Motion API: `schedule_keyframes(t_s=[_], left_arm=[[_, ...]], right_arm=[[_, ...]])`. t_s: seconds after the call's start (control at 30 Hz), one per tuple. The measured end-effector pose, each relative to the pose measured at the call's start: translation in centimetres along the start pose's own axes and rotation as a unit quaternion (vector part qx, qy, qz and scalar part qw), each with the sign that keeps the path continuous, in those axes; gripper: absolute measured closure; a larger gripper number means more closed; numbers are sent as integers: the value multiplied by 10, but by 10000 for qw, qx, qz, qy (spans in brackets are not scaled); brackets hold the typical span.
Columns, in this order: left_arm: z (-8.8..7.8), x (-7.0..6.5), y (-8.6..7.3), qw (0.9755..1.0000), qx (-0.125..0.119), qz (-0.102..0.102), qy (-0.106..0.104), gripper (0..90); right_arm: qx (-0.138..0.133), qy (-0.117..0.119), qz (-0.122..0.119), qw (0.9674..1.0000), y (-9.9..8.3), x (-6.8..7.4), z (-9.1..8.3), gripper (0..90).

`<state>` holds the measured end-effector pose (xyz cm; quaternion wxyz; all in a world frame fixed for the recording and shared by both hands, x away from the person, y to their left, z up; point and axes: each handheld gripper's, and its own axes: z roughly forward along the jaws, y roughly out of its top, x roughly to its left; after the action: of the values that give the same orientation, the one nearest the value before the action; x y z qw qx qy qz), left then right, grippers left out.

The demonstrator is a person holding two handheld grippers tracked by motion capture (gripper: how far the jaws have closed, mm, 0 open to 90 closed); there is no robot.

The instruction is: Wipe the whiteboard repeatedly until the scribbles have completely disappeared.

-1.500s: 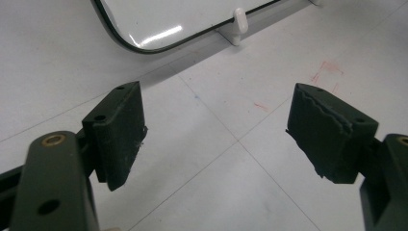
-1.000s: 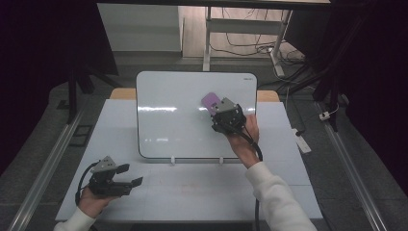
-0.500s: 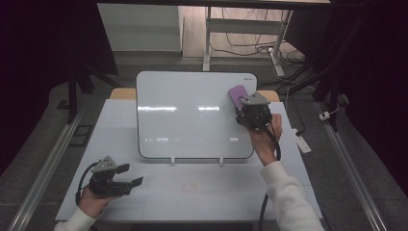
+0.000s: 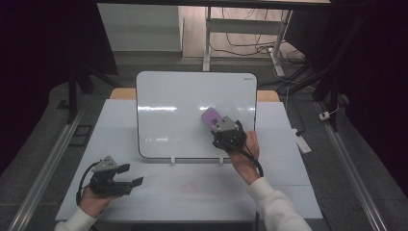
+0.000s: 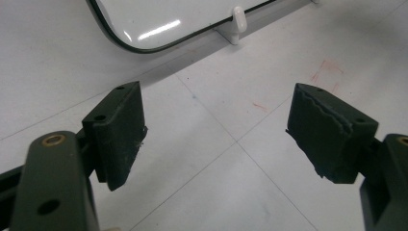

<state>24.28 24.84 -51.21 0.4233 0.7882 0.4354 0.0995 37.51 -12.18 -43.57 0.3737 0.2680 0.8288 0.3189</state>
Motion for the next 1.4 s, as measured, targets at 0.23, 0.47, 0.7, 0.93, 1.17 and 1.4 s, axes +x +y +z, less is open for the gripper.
schedule_keyframes(t_s=[0.23,0.47,0.7,0.93,1.17,1.4], left_arm=[[-1,0,0,10000,-26,-17,5,219],[-1,0,0,10000,-26,-11,2,219],[-1,0,0,10000,-28,-16,2,219],[-1,0,0,10000,-29,-9,-1,219],[-1,0,0,10000,-29,-13,-6,219],[-2,1,0,10000,-41,-13,-2,219]], right_arm=[[-51,-77,173,9998,0,-14,-2,409],[-134,-561,574,9967,2,-58,-6,409],[-195,-803,961,9919,8,-91,-9,409],[-178,-692,894,9934,13,-82,-7,410],[-198,-402,608,9971,14,-51,-2,409],[-364,-26,790,9962,10,-44,-13,409]])
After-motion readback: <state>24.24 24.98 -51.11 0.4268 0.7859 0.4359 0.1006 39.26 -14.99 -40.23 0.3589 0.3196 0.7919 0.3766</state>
